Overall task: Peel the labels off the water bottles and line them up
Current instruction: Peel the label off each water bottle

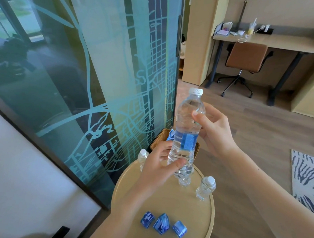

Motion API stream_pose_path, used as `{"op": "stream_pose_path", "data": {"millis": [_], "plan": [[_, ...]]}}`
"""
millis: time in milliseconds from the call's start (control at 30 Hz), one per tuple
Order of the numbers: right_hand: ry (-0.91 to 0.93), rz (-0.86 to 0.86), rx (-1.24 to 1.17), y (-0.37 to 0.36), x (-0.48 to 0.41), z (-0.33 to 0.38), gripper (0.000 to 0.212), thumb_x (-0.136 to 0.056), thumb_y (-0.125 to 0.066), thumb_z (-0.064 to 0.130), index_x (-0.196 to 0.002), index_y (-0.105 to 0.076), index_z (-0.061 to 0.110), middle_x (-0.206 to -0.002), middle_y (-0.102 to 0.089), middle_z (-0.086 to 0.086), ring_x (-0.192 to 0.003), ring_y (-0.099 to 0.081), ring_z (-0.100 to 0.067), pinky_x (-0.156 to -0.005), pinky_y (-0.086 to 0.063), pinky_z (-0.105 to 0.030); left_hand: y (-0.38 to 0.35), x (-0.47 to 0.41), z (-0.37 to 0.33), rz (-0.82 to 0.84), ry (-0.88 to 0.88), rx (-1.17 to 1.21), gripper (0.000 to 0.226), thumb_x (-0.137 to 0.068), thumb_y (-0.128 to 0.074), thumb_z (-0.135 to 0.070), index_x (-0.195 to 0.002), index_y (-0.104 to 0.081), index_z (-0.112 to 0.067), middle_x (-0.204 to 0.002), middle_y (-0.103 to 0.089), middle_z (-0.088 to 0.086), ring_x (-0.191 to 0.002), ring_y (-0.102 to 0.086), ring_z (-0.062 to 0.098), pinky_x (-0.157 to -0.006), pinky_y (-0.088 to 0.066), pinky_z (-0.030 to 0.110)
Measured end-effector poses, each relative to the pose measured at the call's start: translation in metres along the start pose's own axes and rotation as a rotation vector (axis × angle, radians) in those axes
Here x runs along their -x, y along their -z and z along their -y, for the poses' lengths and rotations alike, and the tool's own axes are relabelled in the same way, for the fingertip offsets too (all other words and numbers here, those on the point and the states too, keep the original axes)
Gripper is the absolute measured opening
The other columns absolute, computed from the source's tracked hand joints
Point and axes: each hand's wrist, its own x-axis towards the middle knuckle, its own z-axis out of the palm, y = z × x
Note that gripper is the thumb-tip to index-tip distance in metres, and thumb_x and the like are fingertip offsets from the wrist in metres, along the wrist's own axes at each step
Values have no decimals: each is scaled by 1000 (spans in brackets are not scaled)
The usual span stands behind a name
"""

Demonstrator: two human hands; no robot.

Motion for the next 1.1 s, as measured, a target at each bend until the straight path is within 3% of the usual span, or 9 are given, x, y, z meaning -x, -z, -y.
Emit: {"op": "stream_pose_path", "data": {"millis": [100,267,433,600,800,900,1000,1100], "plan": [[2,-22,0,-1,-2,0,48,-84,-77,27,-127,-66,8,-109,-77,-11,-102,-74,-27,-77,-60,-36,-6,0,-2,0,-7,9,69,-69,-80,-49,-132,-57,-31,-125,-68,-15,-118,-61,1,-104,-46,27],[4,-43,3,0,-2,0,49,-84,-78,29,-127,-67,9,-111,-76,-12,-103,-74,-29,-78,-60,-37,-7,-2,-3,37,8,34,52,-83,-82,-28,-129,-60,-33,-118,-70,-25,-114,-59,-15,-88,-43,5],[-17,-56,33,-1,-2,1,49,-82,-78,32,-125,-69,12,-112,-76,-12,-102,-74,-30,-78,-60,-38,-10,-3,-3,15,19,-45,51,-76,-86,-33,-122,-65,-31,-109,-75,-14,-103,-69,-1,-89,-53,25],[-72,-36,56,-2,-2,6,42,-82,-79,30,-120,-71,14,-108,-77,-11,-99,-75,-28,-75,-61,-37,-10,-6,-3,-10,11,-87,40,-71,-85,-37,-109,-72,-35,-101,-77,-13,-99,-70,3,-88,-55,29],[-112,88,127,-2,-5,13,43,-89,-71,23,-130,-60,13,-114,-76,-11,-104,-74,-29,-80,-60,-35,-3,-4,-2,-12,-45,-61,34,-71,-83,-36,-104,-75,-35,-95,-78,-14,-93,-72,2,-78,-49,9],[-154,205,128,1,-8,13,47,-97,-60,16,-143,-50,15,-121,-73,-10,-112,-70,-30,-83,-60,-35,0,-3,0,-43,-61,-49,35,-69,-83,-42,-103,-75,-38,-94,-79,-13,-93,-73,4,-80,-51,13],[-205,271,41,5,-9,13,62,-92,-46,13,-153,-34,18,-121,-73,-7,-112,-70,-28,-87,-58,-36,2,-2,2,-43,-64,-32,33,-71,-82,-39,-103,-74,-41,-95,-79,-13,-94,-73,5,-81,-52,21],[-149,315,135,7,-6,12,61,-92,-43,6,-152,-34,18,-123,-72,-6,-115,-68,-28,-90,-57,-36,5,-4,1,-50,-73,-36,35,-72,-82,-38,-106,-73,-42,-96,-79,-15,-94,-73,4,-82,-51,25]]}}
